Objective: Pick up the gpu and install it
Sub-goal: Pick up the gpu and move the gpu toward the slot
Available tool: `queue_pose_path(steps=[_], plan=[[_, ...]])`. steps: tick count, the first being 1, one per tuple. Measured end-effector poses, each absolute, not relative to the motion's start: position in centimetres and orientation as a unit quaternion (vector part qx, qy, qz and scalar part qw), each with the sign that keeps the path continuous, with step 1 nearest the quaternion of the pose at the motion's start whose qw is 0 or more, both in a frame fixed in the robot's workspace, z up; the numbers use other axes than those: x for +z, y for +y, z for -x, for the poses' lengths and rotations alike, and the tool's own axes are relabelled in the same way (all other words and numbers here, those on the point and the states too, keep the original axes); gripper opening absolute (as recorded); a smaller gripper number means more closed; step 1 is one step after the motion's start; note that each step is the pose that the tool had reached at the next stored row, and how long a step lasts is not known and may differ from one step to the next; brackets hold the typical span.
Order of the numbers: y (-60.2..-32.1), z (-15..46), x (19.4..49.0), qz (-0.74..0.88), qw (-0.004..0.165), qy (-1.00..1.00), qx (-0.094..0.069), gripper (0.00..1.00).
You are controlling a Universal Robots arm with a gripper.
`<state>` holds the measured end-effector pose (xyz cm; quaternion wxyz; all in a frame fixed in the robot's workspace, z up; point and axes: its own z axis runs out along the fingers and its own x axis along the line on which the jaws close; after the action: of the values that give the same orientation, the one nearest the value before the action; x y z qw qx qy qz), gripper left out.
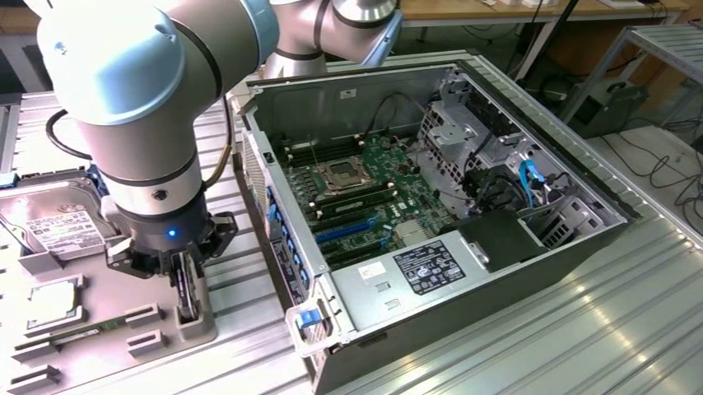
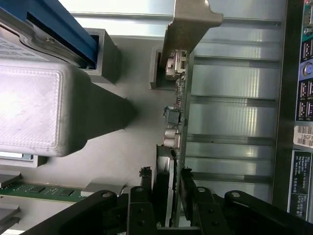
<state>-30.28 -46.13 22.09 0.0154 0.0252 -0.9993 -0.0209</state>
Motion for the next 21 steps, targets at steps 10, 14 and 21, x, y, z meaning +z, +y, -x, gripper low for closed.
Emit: queue_pose_path(steps=[10, 14, 21], plan=[[-46.14, 30.46, 22.07, -0.025, 0.015, -0.999, -0.021, 0.36], [-46.14, 30.46, 22.05, -0.025, 0.015, -0.999, -0.021, 0.28], [-46.14, 30.45, 22.02, -0.025, 0.015, -0.999, -0.021, 0.28]])
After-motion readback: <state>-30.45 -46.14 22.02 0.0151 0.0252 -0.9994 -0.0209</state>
